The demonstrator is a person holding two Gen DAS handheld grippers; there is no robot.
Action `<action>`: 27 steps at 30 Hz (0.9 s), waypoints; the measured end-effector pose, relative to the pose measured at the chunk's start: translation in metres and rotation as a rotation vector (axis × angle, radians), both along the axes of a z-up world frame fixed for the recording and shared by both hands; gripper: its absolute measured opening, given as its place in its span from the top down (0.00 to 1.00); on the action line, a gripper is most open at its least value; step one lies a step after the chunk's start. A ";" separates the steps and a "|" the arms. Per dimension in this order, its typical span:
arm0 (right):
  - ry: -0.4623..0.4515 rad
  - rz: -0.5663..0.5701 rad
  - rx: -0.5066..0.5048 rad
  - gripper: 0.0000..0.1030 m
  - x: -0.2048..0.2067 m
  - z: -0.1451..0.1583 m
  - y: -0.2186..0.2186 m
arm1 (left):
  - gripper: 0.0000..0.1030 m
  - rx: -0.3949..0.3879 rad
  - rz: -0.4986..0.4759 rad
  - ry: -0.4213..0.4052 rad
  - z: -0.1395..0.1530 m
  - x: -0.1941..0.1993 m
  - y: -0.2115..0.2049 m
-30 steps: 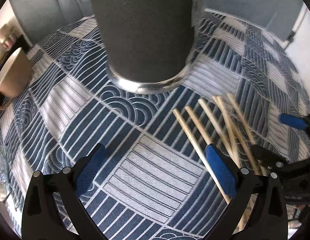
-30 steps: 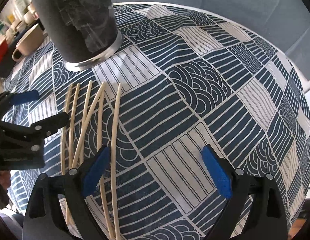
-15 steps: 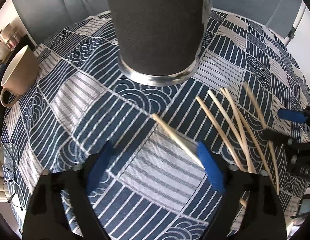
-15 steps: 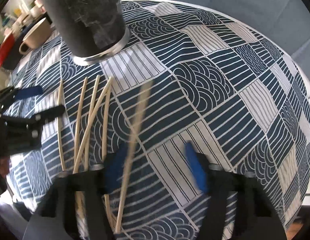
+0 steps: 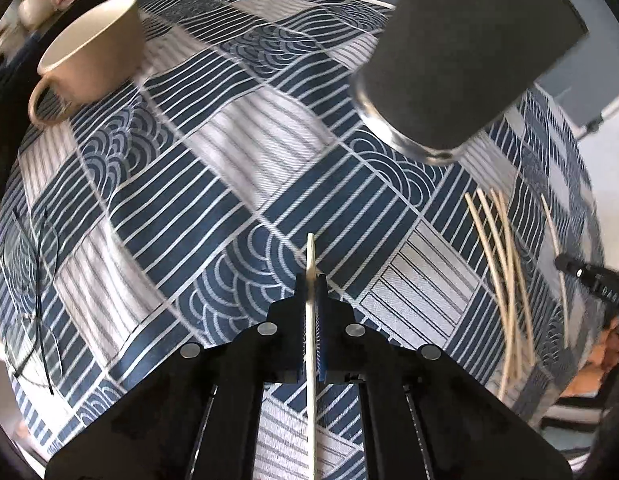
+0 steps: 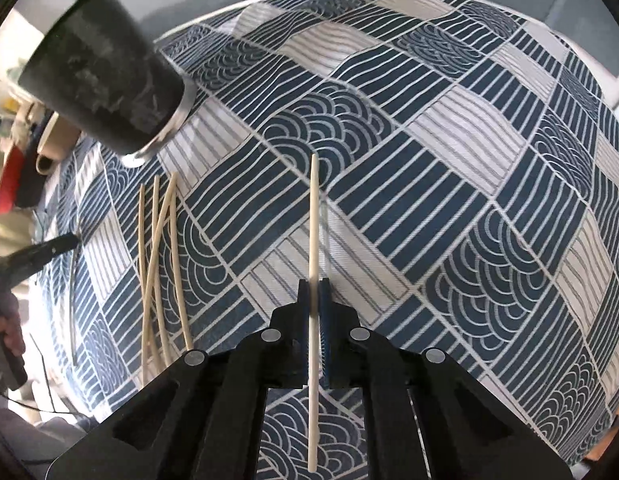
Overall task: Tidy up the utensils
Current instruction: 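Close the right tool on one stick while the left tool grasps another, then lift both held sticks and lower them into the black holder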
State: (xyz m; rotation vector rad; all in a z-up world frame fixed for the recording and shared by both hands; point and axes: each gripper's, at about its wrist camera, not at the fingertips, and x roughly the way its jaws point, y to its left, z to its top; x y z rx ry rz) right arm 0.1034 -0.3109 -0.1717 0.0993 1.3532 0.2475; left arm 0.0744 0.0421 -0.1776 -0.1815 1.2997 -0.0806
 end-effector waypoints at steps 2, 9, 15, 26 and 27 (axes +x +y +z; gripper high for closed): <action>-0.014 -0.025 0.004 0.96 0.000 0.006 -0.008 | 0.96 -0.004 0.024 -0.005 0.007 0.000 0.008; -0.084 -0.057 0.015 0.96 0.006 0.036 -0.029 | 0.96 0.032 0.064 -0.066 0.042 0.011 0.029; -0.144 -0.054 0.025 0.96 0.020 0.061 -0.027 | 0.96 0.083 0.080 -0.138 0.075 0.026 0.033; -0.253 0.021 0.077 0.96 0.039 0.103 0.004 | 0.96 0.062 0.051 -0.226 0.116 0.043 0.024; -0.263 0.027 0.077 0.96 0.040 0.106 0.007 | 0.96 0.052 0.049 -0.237 0.121 0.042 0.023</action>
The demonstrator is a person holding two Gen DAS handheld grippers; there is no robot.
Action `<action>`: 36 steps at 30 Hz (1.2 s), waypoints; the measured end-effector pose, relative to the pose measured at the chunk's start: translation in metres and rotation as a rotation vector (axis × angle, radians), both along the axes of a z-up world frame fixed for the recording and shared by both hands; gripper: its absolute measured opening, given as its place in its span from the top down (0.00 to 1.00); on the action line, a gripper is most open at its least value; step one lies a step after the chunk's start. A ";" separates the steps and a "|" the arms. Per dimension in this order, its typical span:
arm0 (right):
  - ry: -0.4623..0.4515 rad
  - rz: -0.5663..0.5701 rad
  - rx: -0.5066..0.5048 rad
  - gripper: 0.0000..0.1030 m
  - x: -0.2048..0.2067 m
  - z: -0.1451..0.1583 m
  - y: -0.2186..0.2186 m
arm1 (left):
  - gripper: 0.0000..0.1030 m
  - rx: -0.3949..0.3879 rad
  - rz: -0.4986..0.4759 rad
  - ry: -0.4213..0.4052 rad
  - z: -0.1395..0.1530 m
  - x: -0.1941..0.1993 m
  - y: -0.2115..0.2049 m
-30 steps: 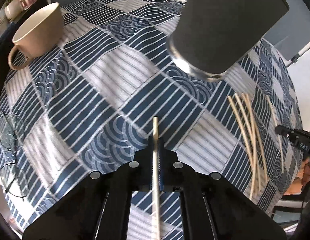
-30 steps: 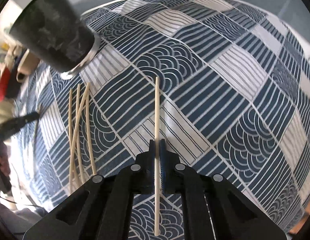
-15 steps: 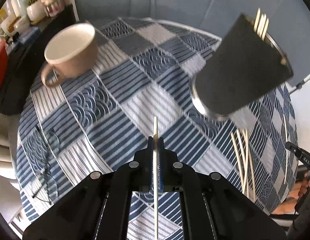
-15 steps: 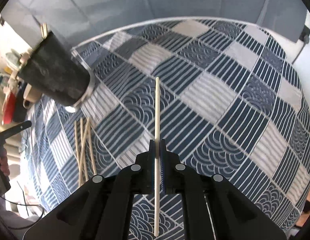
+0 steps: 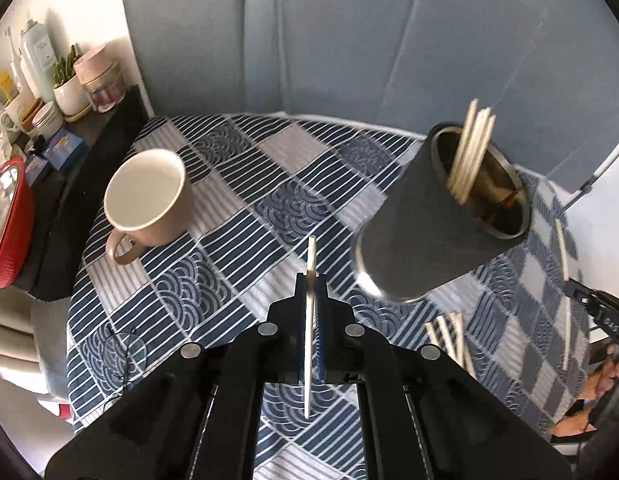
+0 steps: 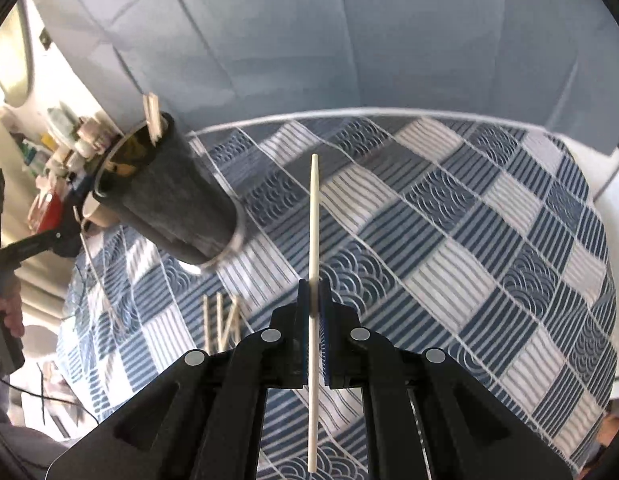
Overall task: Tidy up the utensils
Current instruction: 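Lift both held sticks and lower them into the black holder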
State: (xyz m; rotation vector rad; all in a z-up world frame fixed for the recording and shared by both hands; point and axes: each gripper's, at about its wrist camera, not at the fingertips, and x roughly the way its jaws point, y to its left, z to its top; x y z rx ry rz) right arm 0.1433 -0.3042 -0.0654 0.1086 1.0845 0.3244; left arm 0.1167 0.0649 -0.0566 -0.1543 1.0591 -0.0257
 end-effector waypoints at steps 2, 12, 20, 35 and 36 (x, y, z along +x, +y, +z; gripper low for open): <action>-0.023 0.017 0.011 0.96 0.002 0.008 0.006 | 0.96 -0.008 -0.008 -0.019 0.007 -0.001 -0.003; -0.123 0.085 0.067 0.96 0.019 0.049 0.031 | 1.00 -0.043 -0.007 -0.106 0.044 -0.004 -0.001; -0.197 0.142 0.078 0.96 0.034 0.085 0.050 | 1.00 -0.025 -0.024 -0.169 0.071 0.002 -0.006; -0.197 0.157 0.093 0.96 0.049 0.091 0.064 | 1.00 -0.043 -0.037 -0.117 0.060 0.023 -0.005; -0.206 0.148 0.109 0.96 0.051 0.093 0.064 | 1.00 -0.047 -0.040 -0.113 0.059 0.026 -0.005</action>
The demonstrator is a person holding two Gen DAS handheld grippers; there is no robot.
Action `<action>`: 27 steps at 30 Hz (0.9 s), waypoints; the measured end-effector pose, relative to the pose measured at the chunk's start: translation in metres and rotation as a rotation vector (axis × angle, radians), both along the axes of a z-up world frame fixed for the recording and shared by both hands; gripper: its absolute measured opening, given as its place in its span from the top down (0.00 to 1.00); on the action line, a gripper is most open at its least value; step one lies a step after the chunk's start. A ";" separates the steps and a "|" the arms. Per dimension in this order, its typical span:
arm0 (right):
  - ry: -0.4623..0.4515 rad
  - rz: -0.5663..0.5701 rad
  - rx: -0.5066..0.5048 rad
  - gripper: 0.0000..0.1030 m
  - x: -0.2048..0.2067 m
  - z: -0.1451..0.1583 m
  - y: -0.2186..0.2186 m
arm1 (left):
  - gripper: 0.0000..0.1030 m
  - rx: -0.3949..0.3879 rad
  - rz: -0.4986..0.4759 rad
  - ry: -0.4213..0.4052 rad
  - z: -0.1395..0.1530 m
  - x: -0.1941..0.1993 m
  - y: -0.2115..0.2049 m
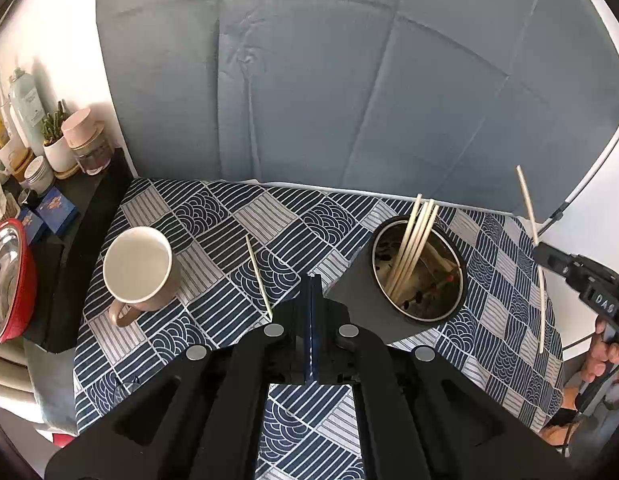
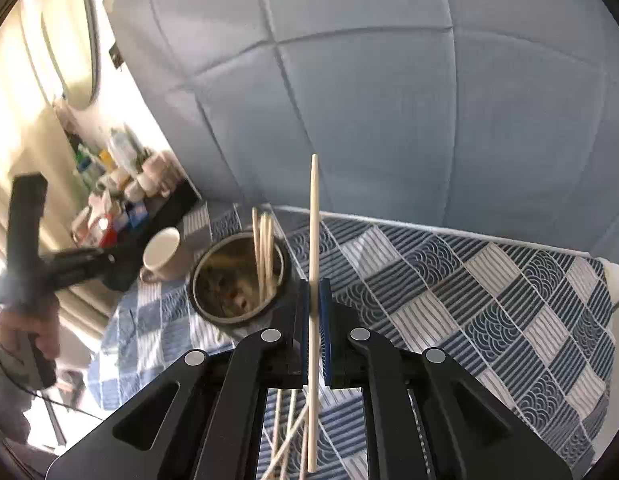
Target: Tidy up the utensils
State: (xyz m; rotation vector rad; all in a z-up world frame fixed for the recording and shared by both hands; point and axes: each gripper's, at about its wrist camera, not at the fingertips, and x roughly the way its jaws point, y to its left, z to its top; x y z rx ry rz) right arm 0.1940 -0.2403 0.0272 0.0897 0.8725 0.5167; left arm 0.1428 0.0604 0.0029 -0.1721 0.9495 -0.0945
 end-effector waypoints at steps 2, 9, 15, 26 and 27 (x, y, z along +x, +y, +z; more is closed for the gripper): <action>-0.017 -0.004 0.036 0.96 0.004 0.003 0.002 | 1.00 -0.007 -0.007 0.006 -0.001 0.006 0.000; -0.131 -0.011 0.180 0.95 0.027 0.010 0.029 | 1.00 -0.016 -0.027 0.032 -0.009 0.034 -0.001; -0.153 0.055 0.258 0.95 0.052 0.001 0.065 | 1.00 -0.032 -0.026 0.067 -0.022 0.055 0.004; -0.109 0.044 0.269 0.95 0.057 -0.054 0.086 | 1.00 -0.015 -0.022 0.122 -0.048 0.065 0.009; -0.105 0.045 0.266 0.95 0.055 -0.057 0.084 | 1.00 -0.015 -0.022 0.128 -0.050 0.065 0.010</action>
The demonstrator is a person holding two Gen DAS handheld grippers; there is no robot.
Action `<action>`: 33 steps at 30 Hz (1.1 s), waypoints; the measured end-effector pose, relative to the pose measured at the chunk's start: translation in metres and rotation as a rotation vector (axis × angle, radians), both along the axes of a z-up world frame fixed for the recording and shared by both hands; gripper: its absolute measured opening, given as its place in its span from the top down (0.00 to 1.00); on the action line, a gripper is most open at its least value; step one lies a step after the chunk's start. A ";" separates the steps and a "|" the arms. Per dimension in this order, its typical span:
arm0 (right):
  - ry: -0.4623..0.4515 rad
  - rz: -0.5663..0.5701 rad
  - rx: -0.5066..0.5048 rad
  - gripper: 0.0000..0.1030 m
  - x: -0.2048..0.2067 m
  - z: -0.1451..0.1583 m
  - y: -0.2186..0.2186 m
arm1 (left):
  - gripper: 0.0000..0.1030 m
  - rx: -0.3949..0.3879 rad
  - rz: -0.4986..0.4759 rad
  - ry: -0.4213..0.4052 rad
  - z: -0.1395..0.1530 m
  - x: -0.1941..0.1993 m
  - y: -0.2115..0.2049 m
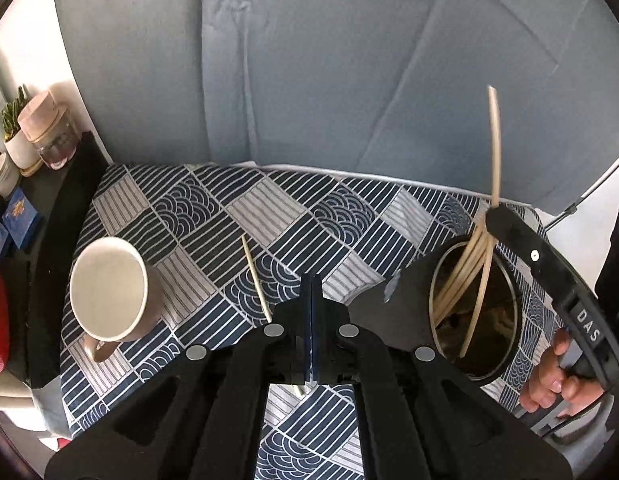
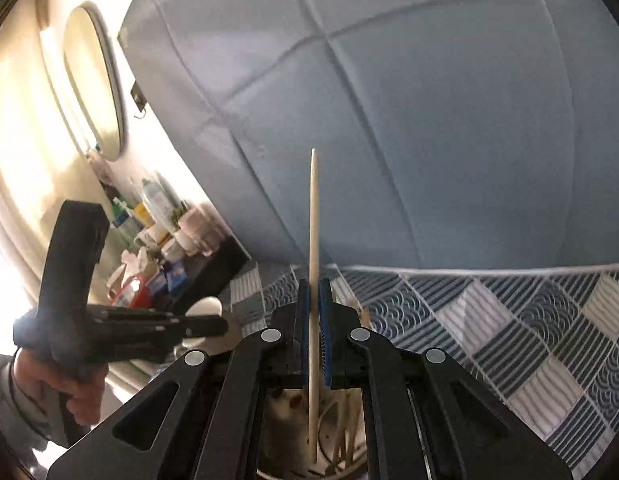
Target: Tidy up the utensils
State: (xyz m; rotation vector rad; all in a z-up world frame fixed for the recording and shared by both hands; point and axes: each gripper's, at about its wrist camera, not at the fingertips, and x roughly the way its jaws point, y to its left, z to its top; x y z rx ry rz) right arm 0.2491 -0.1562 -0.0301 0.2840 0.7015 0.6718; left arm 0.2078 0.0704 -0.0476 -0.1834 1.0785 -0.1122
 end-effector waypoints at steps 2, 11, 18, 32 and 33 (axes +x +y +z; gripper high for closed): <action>-0.002 -0.009 -0.014 0.93 -0.006 -0.002 -0.006 | 1.00 0.000 0.003 0.010 -0.005 0.000 0.002; -0.058 -0.148 -0.050 0.36 -0.021 0.024 -0.047 | 0.48 0.043 0.048 0.026 -0.017 -0.004 0.010; 0.059 -0.343 -0.221 0.14 -0.019 -0.007 -0.102 | 0.21 0.084 0.118 0.140 -0.062 0.005 0.022; 0.445 -0.443 -0.597 0.15 -0.033 -0.136 -0.141 | 0.26 0.184 0.166 0.300 -0.145 0.040 0.015; 0.445 -0.440 -0.603 0.15 -0.033 -0.137 -0.139 | 0.38 0.182 0.162 0.285 -0.144 0.040 0.013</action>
